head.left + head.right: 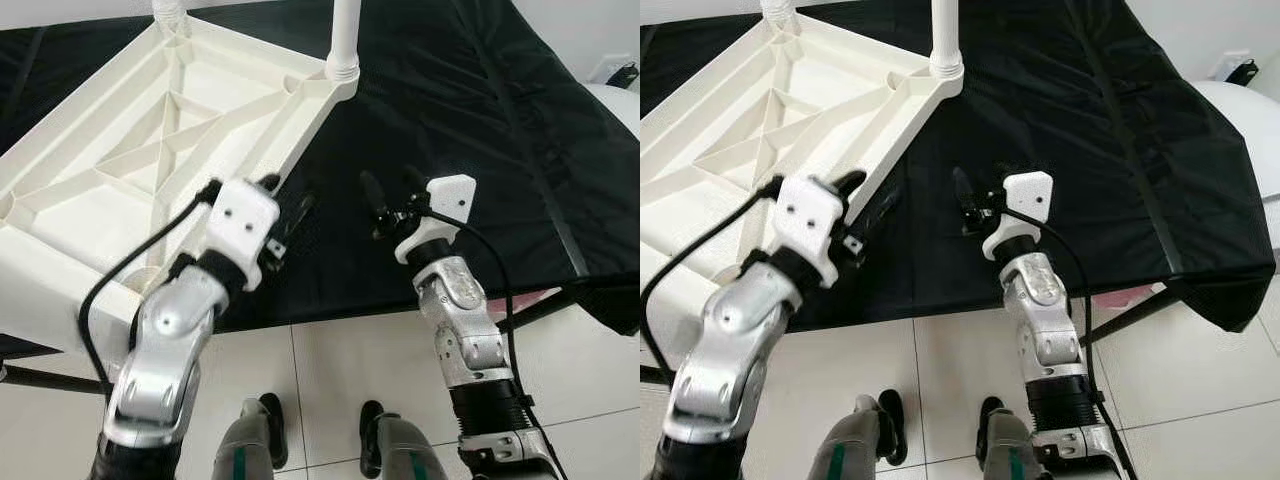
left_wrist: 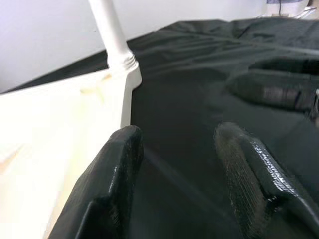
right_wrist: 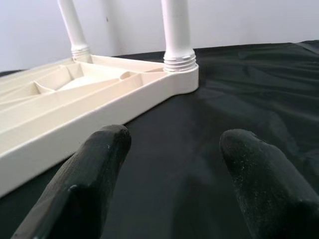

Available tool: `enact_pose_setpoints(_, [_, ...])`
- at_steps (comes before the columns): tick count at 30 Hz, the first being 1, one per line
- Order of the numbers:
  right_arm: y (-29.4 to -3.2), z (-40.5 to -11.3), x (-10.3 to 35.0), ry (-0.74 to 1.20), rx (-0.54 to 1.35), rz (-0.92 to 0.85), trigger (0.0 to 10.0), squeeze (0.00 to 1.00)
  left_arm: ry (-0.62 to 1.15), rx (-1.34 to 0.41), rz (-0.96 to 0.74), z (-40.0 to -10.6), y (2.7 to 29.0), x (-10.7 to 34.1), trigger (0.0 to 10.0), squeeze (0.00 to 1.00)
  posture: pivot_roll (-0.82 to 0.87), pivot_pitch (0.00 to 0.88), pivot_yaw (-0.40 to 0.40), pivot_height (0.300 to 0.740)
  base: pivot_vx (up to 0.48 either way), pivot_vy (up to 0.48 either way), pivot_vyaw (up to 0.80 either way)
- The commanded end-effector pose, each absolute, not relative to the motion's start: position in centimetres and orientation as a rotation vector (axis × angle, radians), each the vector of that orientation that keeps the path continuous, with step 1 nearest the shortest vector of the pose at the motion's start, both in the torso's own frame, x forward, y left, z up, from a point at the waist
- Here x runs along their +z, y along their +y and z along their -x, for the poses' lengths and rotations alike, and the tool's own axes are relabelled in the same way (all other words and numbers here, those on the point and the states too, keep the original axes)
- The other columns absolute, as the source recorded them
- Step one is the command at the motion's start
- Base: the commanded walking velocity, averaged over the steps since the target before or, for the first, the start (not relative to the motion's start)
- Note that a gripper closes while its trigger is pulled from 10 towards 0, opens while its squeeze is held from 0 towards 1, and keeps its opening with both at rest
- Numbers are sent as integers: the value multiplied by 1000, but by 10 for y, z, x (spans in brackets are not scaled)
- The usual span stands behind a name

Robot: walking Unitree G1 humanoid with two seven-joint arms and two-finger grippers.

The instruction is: Building children table

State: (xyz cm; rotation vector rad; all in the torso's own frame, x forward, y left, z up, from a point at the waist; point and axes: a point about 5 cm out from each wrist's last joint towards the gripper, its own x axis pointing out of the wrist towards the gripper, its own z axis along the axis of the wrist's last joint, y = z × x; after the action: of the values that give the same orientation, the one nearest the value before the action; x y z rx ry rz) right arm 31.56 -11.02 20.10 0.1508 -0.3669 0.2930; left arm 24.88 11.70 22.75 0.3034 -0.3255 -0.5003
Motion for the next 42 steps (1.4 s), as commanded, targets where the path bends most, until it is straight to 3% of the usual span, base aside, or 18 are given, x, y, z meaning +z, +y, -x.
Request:
enact_pose_setpoints(1, [-111,-316,194,-352,300,-139,10000,0,-342,-513,-275,-240,117,226,10000,0,32,234,-13,740,0,0,0])
enact_pose_setpoints(16, [-116,-326,185,-337,320,-97,10000,0,-301,-629,-264,-220,128,215,10000,0,45,234,-20,740,0,0,0])
enact_pose_setpoints(42, [-99,-340,188,-348,411,-98,10000,0,-267,-743,-313,-194,129,208,10000,0,101,215,-51,740,0,0,0])
